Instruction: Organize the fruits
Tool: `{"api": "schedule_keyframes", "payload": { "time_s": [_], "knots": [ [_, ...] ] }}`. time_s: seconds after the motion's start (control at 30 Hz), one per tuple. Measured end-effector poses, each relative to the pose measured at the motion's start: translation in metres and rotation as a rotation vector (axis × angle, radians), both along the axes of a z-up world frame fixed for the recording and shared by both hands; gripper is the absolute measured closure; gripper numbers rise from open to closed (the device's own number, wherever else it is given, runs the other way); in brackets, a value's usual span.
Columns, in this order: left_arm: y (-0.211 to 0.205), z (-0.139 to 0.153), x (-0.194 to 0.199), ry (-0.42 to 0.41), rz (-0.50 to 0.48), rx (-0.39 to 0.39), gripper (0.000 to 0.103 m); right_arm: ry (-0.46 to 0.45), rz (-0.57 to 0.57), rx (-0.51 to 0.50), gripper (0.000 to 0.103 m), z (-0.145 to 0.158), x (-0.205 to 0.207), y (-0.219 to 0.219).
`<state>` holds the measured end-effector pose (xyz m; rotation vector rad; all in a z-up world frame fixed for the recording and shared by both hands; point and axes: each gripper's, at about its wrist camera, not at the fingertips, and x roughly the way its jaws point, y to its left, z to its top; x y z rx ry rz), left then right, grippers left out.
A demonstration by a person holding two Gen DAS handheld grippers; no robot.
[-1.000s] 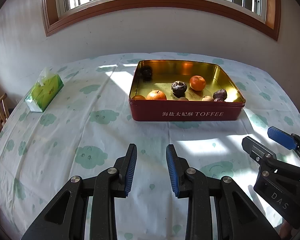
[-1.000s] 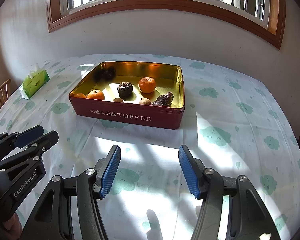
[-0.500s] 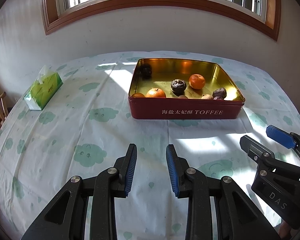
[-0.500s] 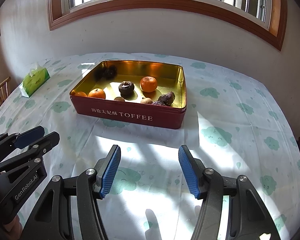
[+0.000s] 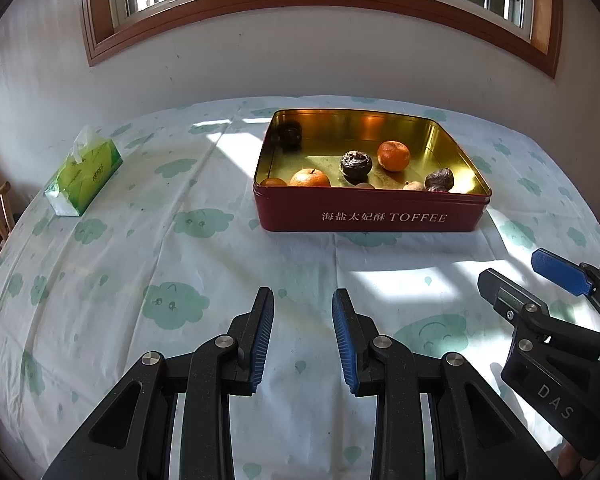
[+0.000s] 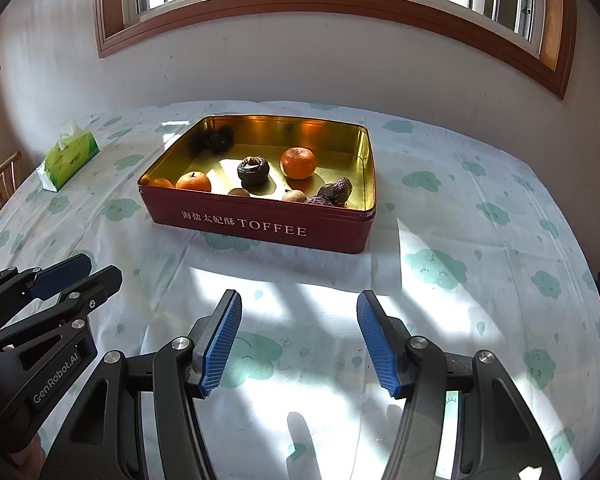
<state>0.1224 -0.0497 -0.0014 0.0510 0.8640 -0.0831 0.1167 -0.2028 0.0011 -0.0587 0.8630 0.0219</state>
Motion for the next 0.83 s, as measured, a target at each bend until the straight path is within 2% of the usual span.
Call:
{"api": "schedule_keyframes", "payload": {
  "time_s": [0.6,0.83],
  "knots": [
    [-0.0029,0.0012,-0.0052,-0.05,0.002,0.047,0.071,0.014,-0.005,0.0,0.046,-0.0043,-0.001,0.0016],
    [0.0004,0.0,-0.003,-0.022,-0.002,0.006,0.071,0.018,-0.005,0.003,0.046,-0.0055,-0.0011,0.0011]
  ]
}}
